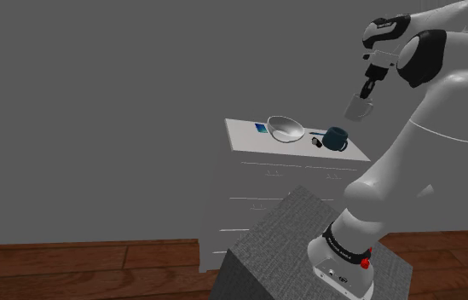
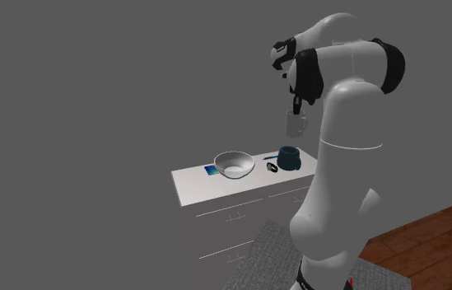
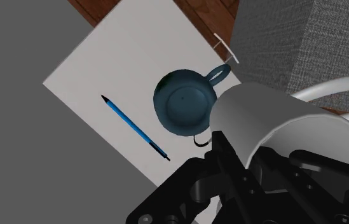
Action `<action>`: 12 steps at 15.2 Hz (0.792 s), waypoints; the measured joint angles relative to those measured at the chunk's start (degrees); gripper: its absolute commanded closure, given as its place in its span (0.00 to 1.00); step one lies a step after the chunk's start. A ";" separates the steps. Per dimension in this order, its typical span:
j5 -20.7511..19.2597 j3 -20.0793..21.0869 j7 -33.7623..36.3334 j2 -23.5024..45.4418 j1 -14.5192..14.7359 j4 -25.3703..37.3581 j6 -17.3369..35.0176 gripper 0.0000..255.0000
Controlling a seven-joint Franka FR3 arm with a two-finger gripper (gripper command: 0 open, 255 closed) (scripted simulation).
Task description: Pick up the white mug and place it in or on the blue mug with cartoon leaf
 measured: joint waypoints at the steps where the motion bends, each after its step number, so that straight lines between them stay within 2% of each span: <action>1: 0.87 -0.58 -1.71 1.39 -1.07 1.69 -0.61 1.00; 12: 1.71 -0.87 -3.35 2.56 -1.83 -5.32 7.33 1.00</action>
